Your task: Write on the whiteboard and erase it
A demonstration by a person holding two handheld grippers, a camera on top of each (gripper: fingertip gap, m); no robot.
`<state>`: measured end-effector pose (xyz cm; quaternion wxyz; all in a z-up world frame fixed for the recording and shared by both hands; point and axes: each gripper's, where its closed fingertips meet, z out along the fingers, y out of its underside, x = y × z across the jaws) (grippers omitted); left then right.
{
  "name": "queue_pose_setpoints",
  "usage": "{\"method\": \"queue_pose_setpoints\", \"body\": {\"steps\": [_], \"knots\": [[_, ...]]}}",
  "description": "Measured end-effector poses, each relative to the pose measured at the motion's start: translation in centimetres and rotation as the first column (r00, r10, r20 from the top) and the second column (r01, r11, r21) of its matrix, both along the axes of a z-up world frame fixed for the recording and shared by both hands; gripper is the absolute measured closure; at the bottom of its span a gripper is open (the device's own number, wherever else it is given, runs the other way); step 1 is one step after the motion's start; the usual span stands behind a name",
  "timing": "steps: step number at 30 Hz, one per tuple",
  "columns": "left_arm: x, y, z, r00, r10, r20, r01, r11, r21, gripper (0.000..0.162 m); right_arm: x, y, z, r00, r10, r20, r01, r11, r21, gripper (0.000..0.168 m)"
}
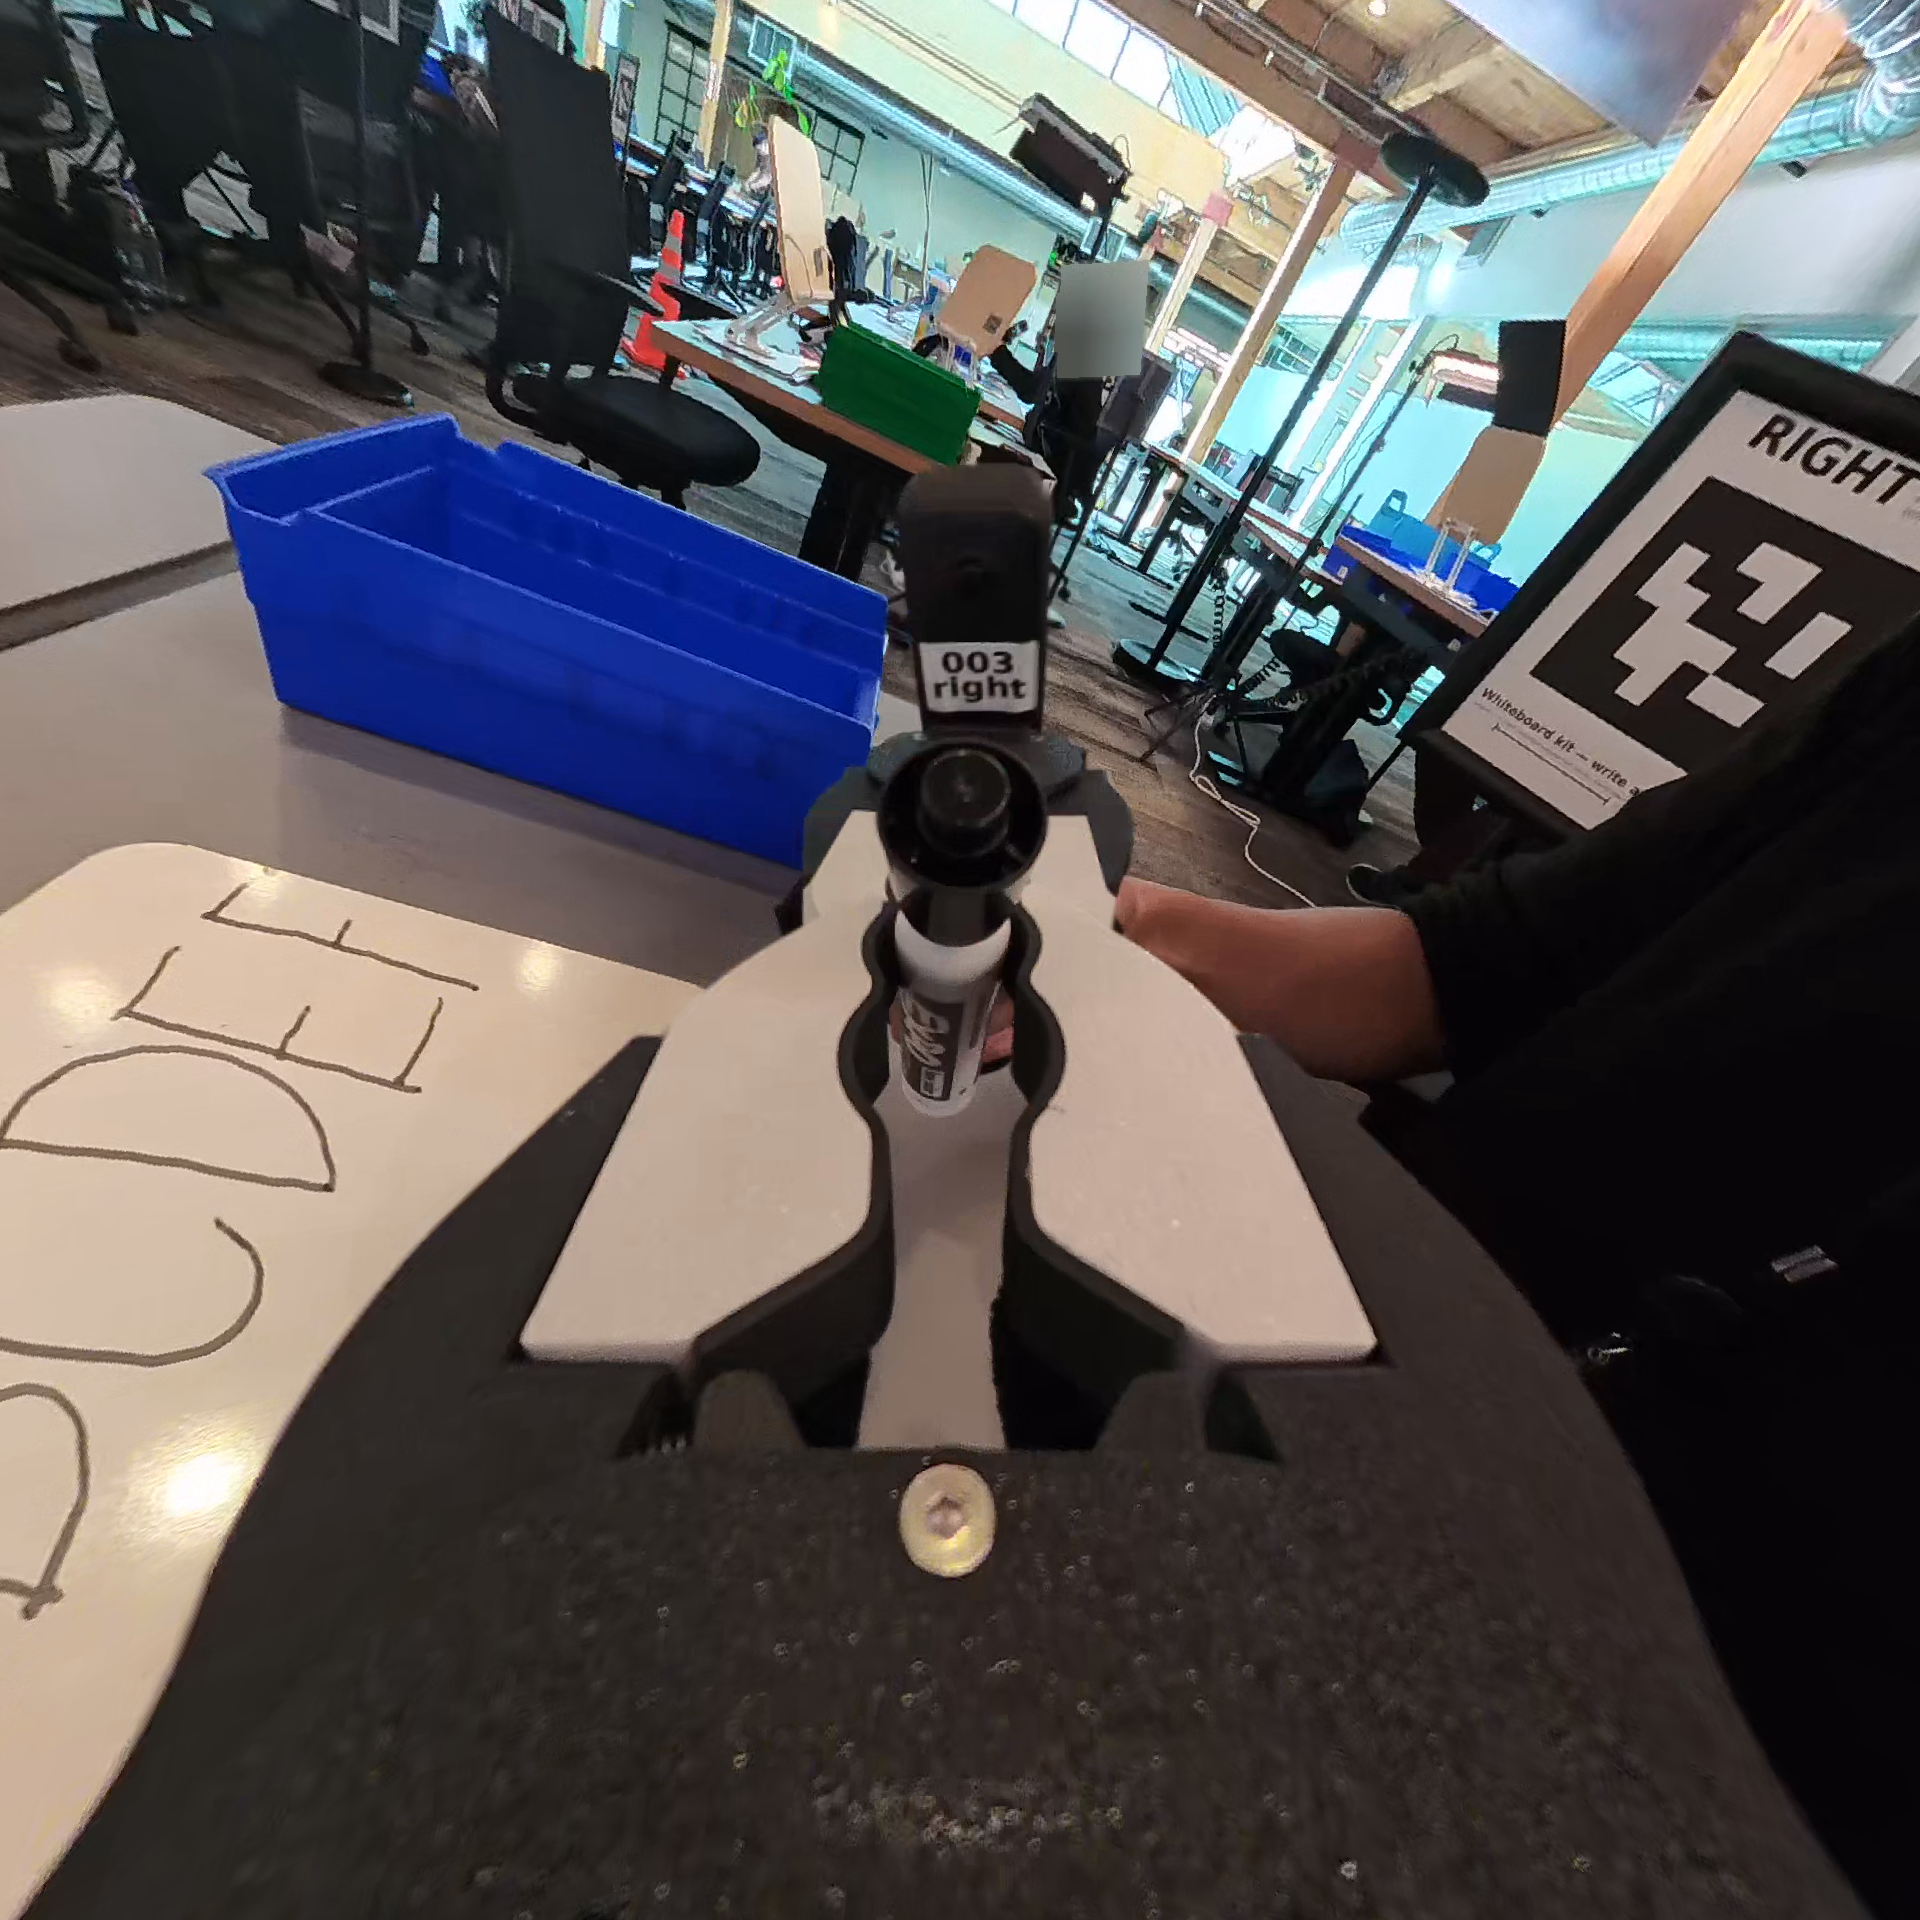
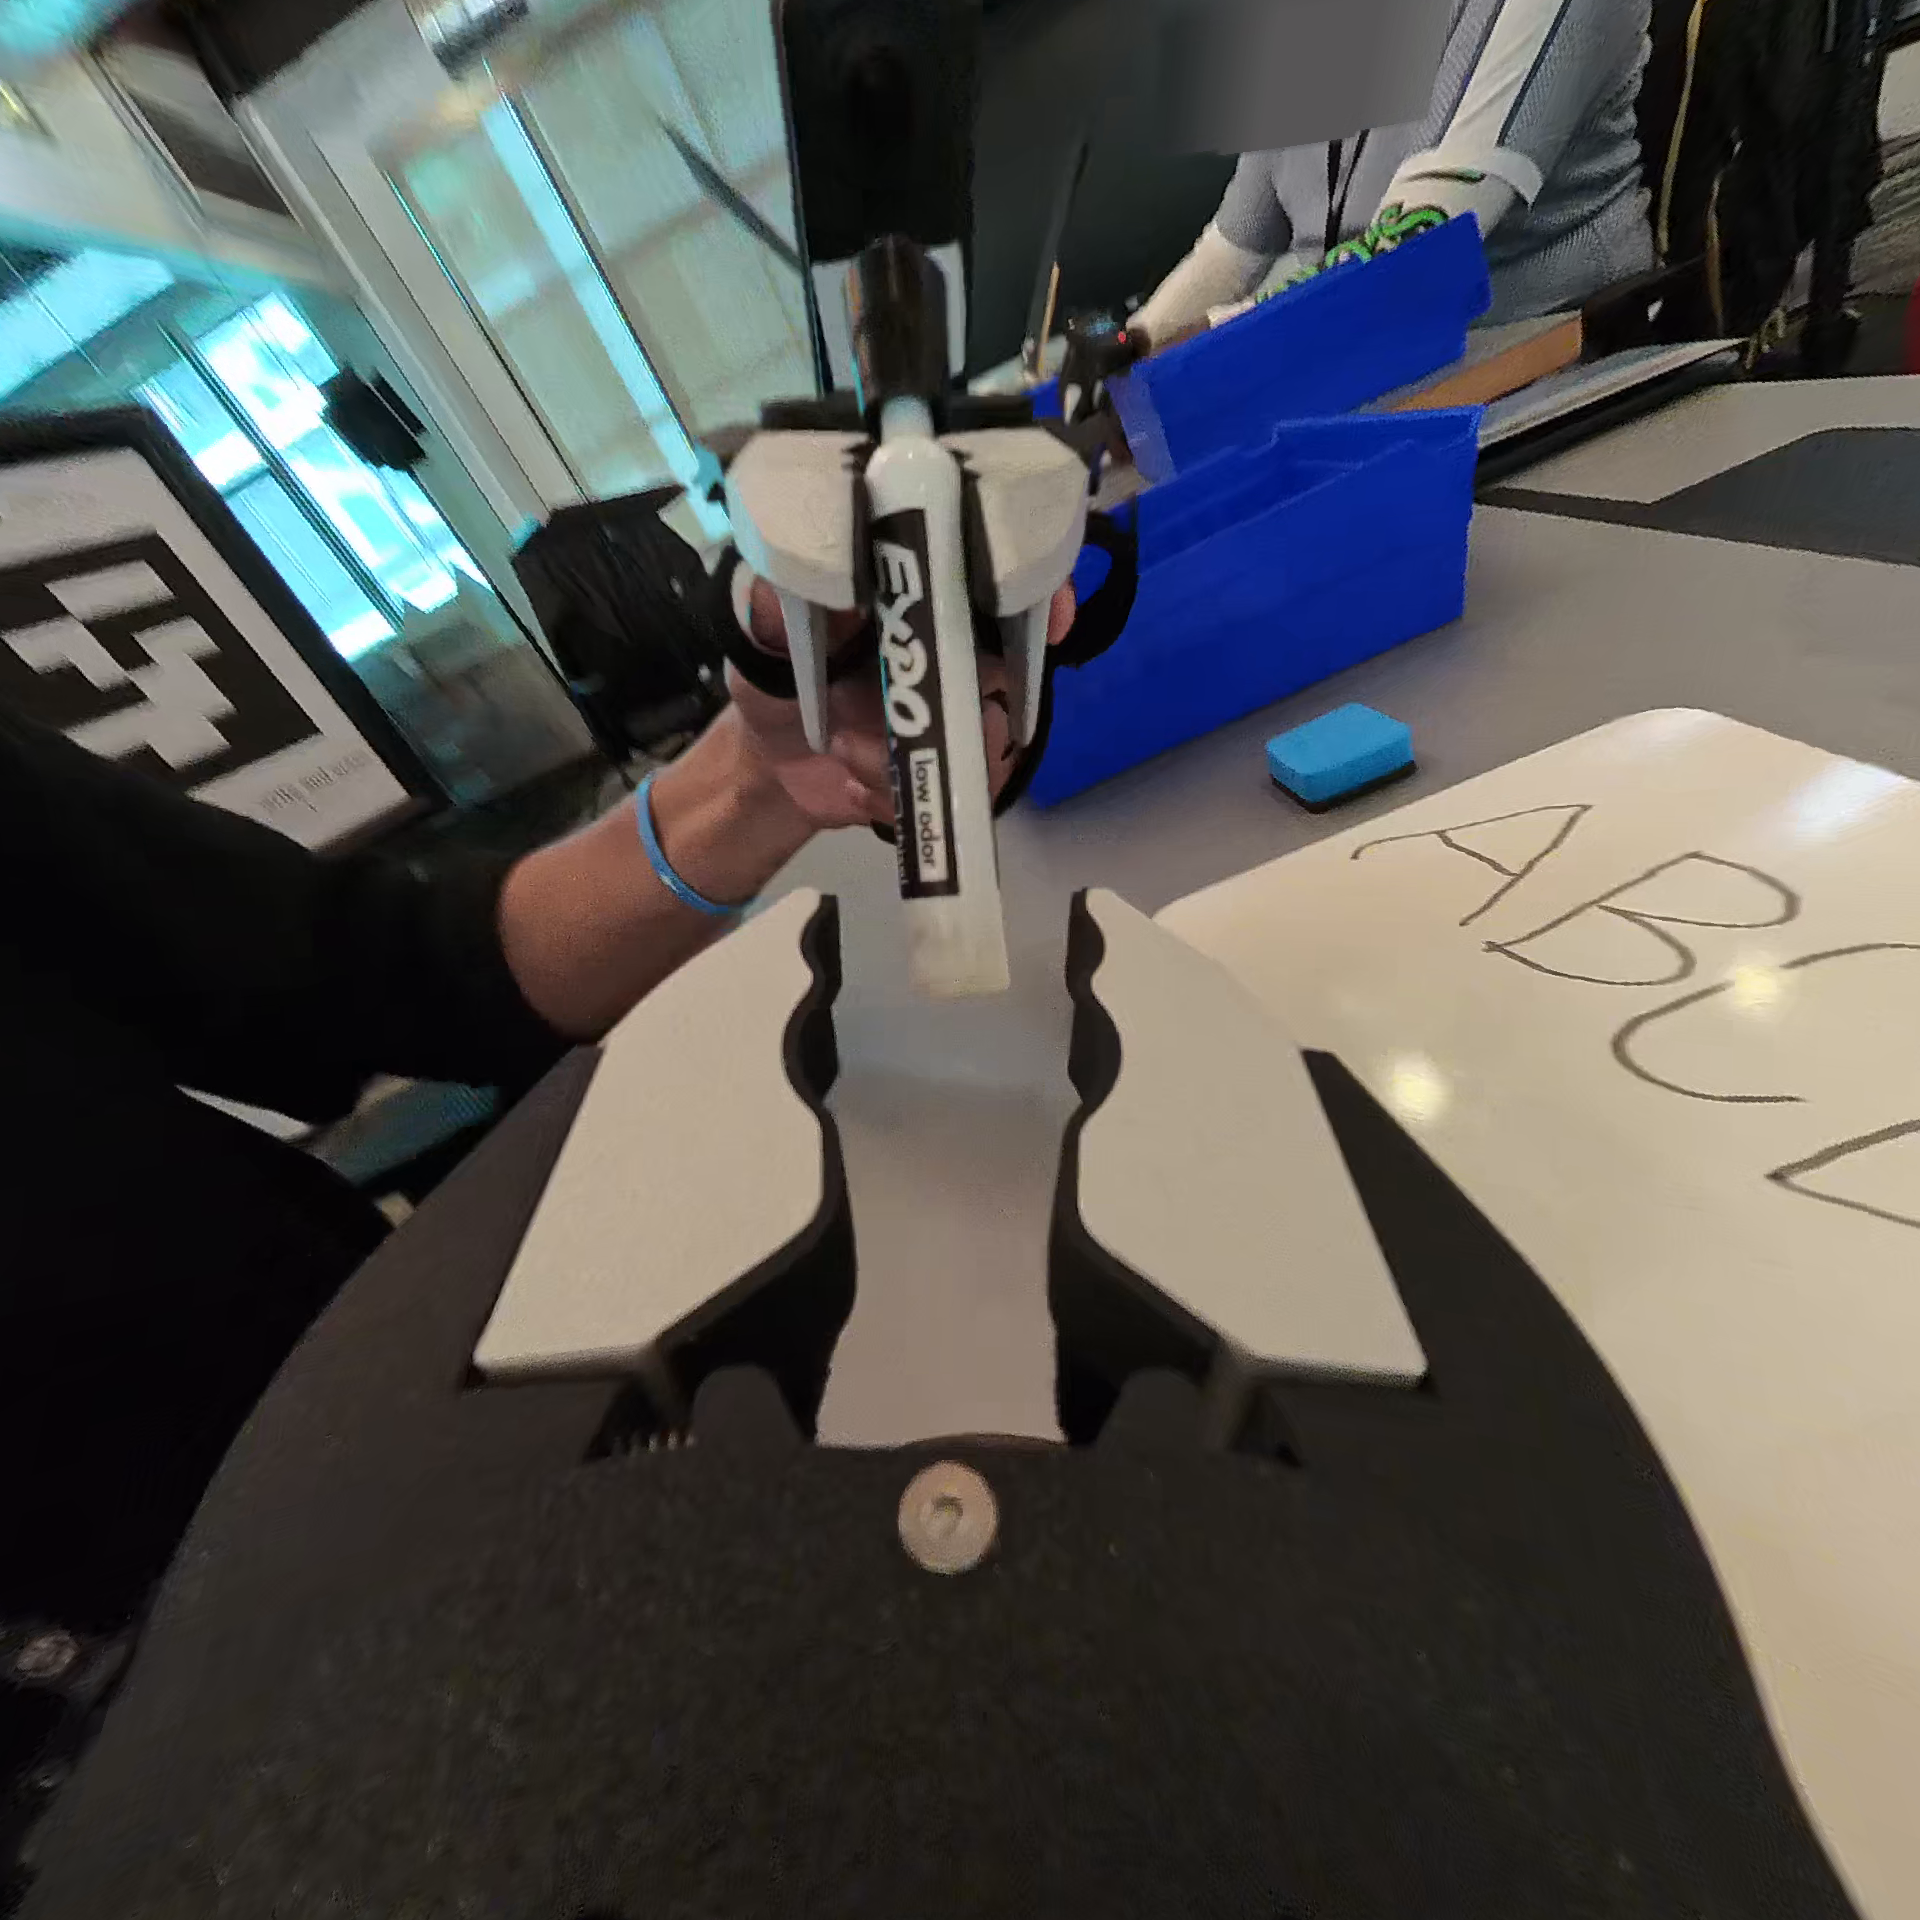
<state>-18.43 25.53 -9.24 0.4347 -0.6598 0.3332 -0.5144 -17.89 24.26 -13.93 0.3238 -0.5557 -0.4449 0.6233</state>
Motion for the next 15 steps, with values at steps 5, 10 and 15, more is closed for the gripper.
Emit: {"method": "queue_pose_setpoints", "body": {"steps": [5,10,15], "knots": [[1.1,-0.3,-1.4,0.998,-0.033,-0.058,0.031,0.999,-0.028,0.144,-0.6,-0.8,-0.8,0.997,0.001,0.074,-0.007,0.997,0.075,0.129],[2.2,-0.6,-2.1,0.995,-0.057,-0.085,0.053,0.997,-0.048,0.144,-0.9,-1.3,-1.2,0.996,0.022,0.091,-0.030,0.996,0.086,0.149],[3.0,-0.2,-2.0,0.996,-0.027,-0.082,0.025,0.999,-0.033,0.143,-1.1,-1.2,-1.5,0.996,-0.008,0.092,-0.002,0.994,0.111,0.149]]}}
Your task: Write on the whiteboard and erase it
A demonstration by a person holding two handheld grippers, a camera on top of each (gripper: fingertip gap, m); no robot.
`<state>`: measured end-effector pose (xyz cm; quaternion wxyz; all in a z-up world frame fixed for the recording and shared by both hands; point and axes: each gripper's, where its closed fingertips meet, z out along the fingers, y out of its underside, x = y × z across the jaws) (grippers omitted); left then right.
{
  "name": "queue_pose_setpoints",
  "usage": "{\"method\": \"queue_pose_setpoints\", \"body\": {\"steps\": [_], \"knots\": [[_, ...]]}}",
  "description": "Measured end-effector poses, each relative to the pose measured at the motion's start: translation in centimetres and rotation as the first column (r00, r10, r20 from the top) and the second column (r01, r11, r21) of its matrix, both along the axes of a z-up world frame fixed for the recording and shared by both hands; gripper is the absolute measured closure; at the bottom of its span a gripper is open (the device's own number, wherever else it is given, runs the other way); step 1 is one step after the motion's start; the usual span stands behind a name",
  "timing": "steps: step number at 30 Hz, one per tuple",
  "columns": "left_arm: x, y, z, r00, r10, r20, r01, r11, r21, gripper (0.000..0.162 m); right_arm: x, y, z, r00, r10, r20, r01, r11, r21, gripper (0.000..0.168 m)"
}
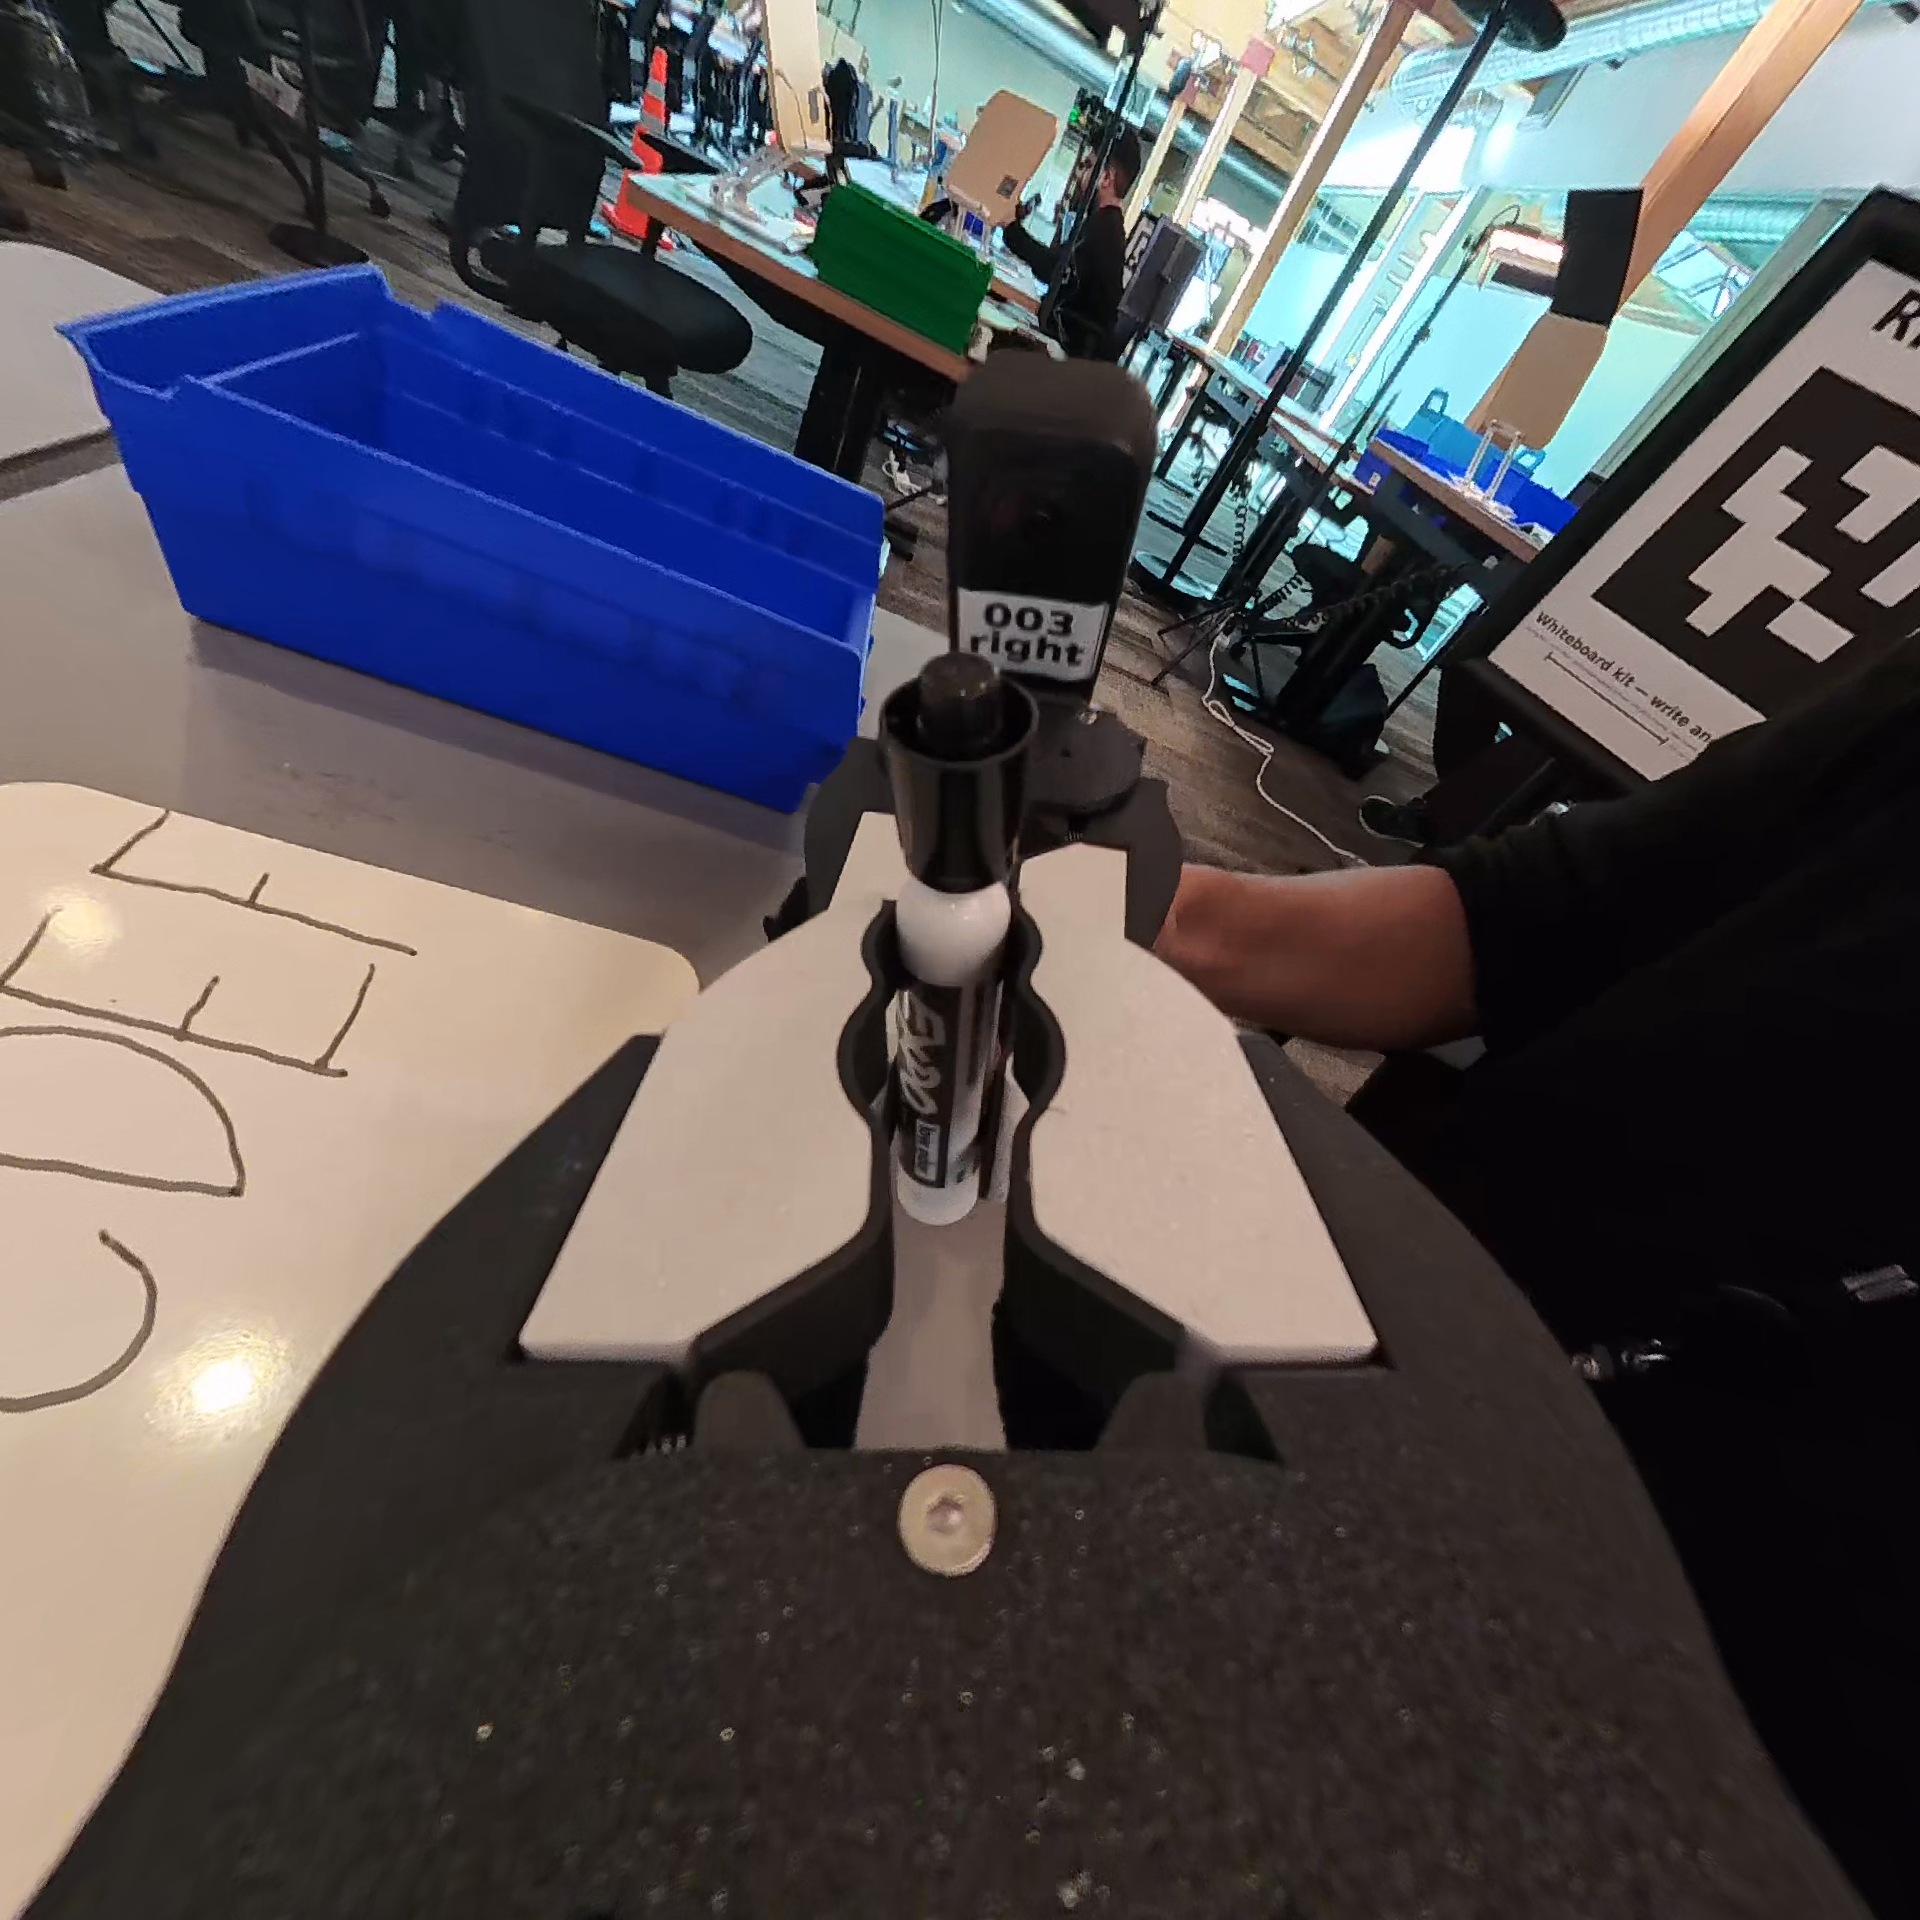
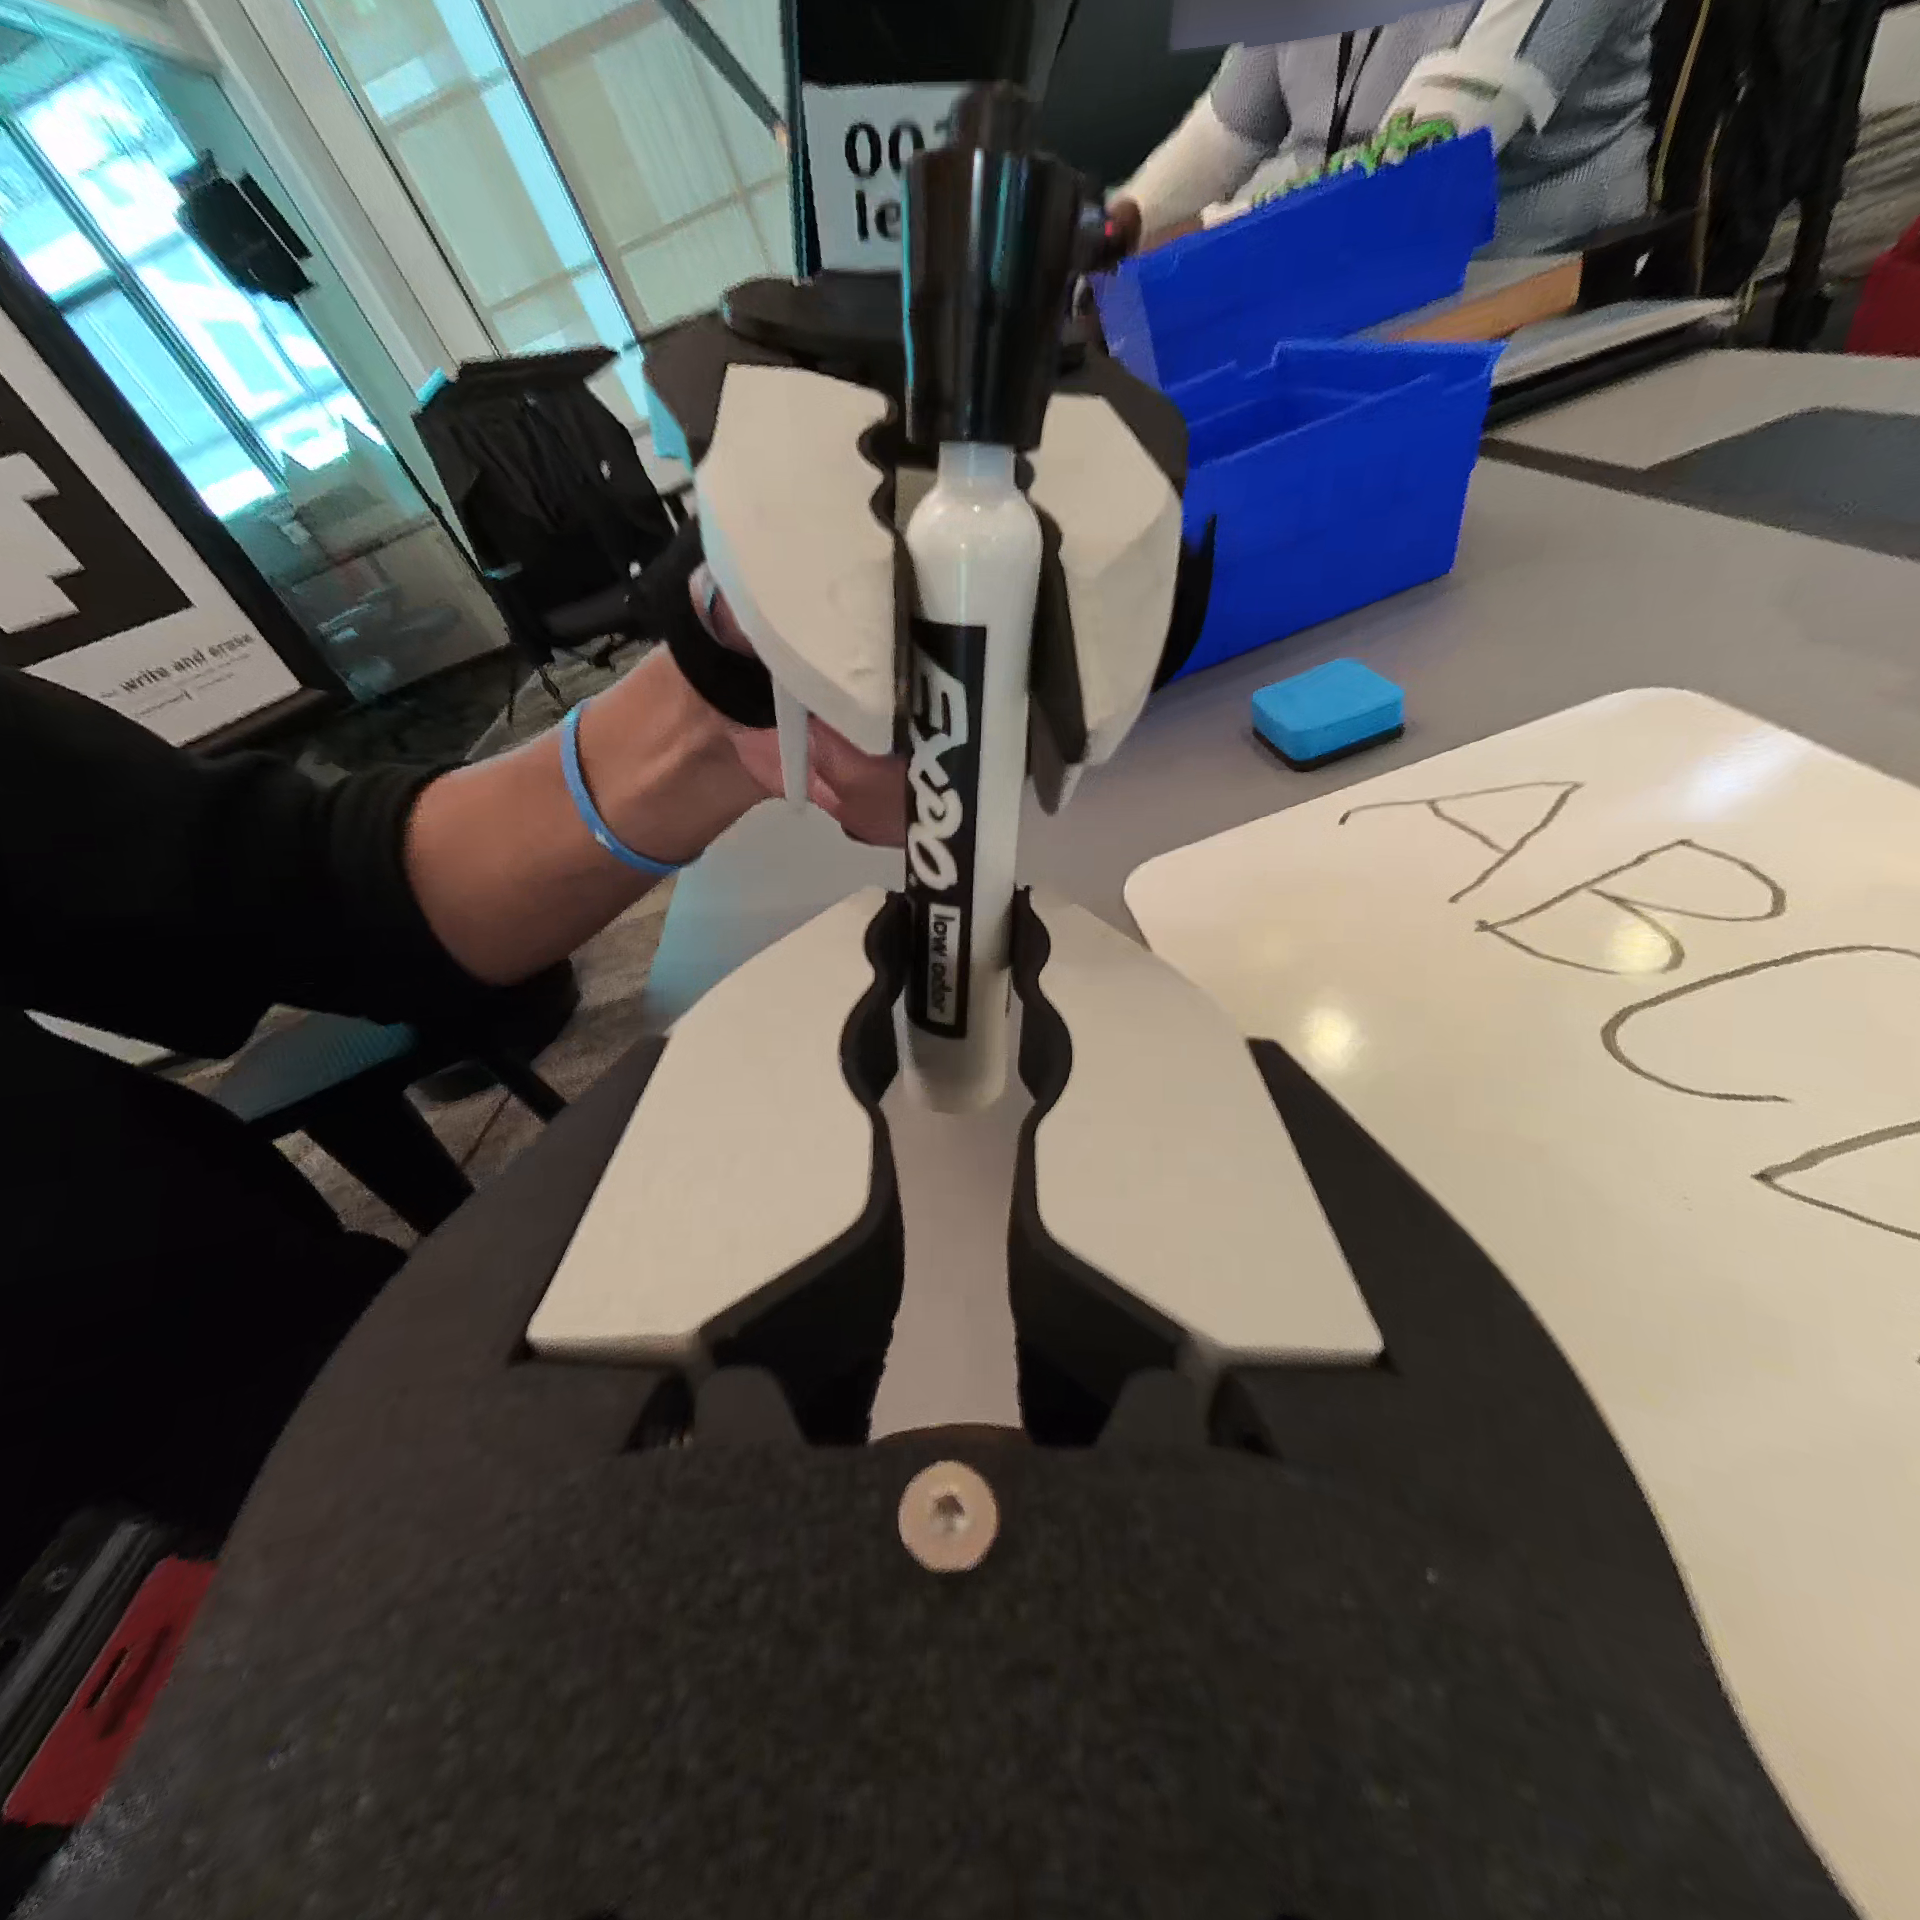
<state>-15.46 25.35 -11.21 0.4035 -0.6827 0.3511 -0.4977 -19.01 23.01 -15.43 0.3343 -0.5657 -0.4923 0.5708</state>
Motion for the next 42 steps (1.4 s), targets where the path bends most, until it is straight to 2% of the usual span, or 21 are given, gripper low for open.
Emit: {"method": "queue_pose_setpoints", "body": {"steps": [3,7,9,11,13,16,17,20,27,32,35,42], "knots": [[-0.3,-0.1,0.4,1.000,0.003,0.006,-0.003,1.000,0.011,0.143,0.1,0.1,0.6,0.999,-0.007,-0.047,0.006,1.000,-0.004,0.149],[-1.5,0.6,1.1,0.998,0.058,-0.008,-0.058,0.998,0.034,0.109,0.2,0.1,1.1,0.996,-0.004,-0.093,0.004,1.000,-0.002,0.149],[-2.2,0.7,2.7,0.997,0.065,0.029,-0.067,0.996,0.061,0.108,0.2,0.0,0.8,0.997,-0.003,-0.080,0.003,1.000,0.001,0.149],[-2.6,0.8,4.5,0.995,0.072,0.073,-0.078,0.993,0.087,0.108,0.1,0.0,0.2,0.998,-0.004,-0.055,0.005,1.000,0.018,0.149],[-2.4,0.7,5.0,0.996,0.062,0.059,-0.067,0.993,0.096,0.114,0.0,0.0,0.0,0.999,-0.002,-0.052,0.003,1.000,0.014,0.149],[-1.9,0.5,4.4,0.999,0.038,0.027,-0.041,0.994,0.104,0.140,-0.1,-0.1,-0.1,0.999,0.002,-0.044,-0.002,1.000,0.015,0.149],[-1.8,0.5,4.3,0.998,0.041,0.036,-0.045,0.994,0.101,0.143,-0.1,-0.2,-0.2,0.999,0.004,-0.039,-0.003,1.000,0.019,0.149],[-1.9,0.5,4.1,0.998,0.033,0.049,-0.037,0.996,0.084,0.143,0.0,-0.4,-0.3,1.000,0.010,-0.027,-0.010,1.000,0.013,0.150],[-1.2,-0.4,3.0,0.995,0.019,-0.094,-0.005,0.989,0.147,0.143,-0.9,-1.4,-1.3,0.999,0.048,-0.009,-0.048,0.999,-0.023,0.150],[-2.5,-0.1,2.1,0.981,0.070,-0.184,-0.037,0.984,0.174,0.144,-0.4,-0.5,-2.1,0.999,0.024,0.025,-0.024,1.000,-0.019,0.150],[-2.8,0.4,0.2,0.966,0.079,-0.246,-0.042,0.988,0.150,0.144,-0.4,0.5,-4.1,0.988,-0.021,0.155,0.012,0.998,0.058,0.150],[-2.2,1.4,-3.0,0.941,0.085,-0.329,-0.041,0.989,0.139,0.144,-1.2,1.1,-7.7,0.945,-0.045,0.324,0.022,0.997,0.074,0.149]]}}
